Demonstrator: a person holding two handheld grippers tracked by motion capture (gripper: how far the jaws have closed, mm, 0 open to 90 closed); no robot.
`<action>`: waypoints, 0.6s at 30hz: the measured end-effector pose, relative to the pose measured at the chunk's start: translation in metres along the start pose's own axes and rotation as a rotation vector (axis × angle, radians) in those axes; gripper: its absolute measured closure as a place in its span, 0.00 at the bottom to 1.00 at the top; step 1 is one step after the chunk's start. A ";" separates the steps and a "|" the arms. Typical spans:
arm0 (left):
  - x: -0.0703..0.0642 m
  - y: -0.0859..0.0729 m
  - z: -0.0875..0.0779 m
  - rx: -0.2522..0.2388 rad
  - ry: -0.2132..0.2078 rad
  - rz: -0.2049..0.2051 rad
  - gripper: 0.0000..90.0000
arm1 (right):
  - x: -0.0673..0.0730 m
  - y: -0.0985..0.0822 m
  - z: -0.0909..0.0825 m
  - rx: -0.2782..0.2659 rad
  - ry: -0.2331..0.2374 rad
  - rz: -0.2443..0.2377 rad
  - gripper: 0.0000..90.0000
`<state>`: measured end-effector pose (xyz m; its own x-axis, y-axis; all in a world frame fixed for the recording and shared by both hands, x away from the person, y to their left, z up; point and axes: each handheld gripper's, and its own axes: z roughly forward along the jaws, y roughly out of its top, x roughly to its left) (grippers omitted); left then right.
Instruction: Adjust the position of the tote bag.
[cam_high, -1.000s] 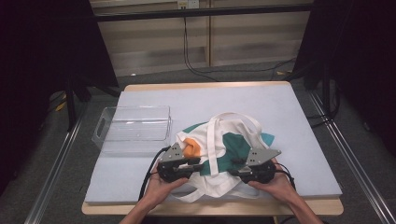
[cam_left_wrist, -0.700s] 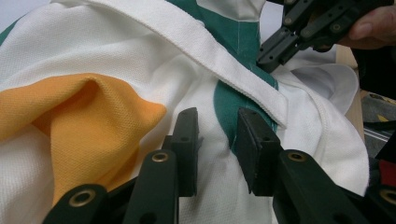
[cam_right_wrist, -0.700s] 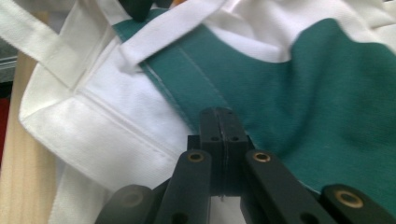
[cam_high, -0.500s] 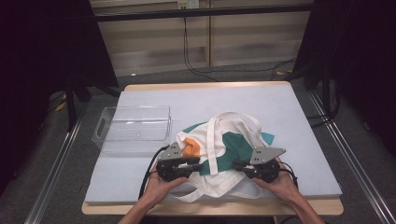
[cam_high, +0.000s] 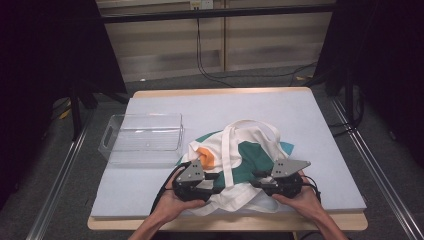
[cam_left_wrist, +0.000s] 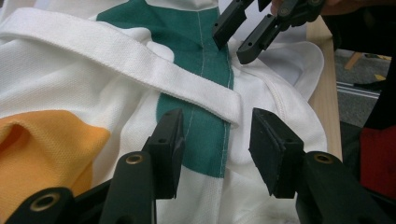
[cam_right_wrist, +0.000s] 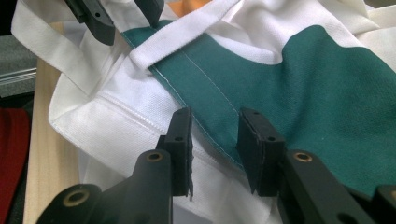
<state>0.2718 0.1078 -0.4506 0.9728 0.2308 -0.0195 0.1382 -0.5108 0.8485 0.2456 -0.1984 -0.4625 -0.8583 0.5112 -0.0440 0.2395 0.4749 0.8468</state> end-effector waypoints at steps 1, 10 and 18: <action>0.000 0.000 0.000 0.000 0.000 0.000 0.60 | 0.000 0.000 0.000 0.000 0.000 0.000 0.73; -0.002 -0.003 0.001 0.005 0.014 0.035 0.53 | -0.002 -0.001 -0.003 -0.005 -0.002 0.009 0.72; 0.000 -0.010 0.005 0.022 0.076 0.043 0.39 | -0.003 -0.003 -0.005 -0.009 -0.002 0.021 0.71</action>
<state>0.2710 0.1087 -0.4612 0.9612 0.2699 0.0572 0.1018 -0.5393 0.8359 0.2457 -0.2049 -0.4624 -0.8521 0.5228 -0.0268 0.2539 0.4576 0.8521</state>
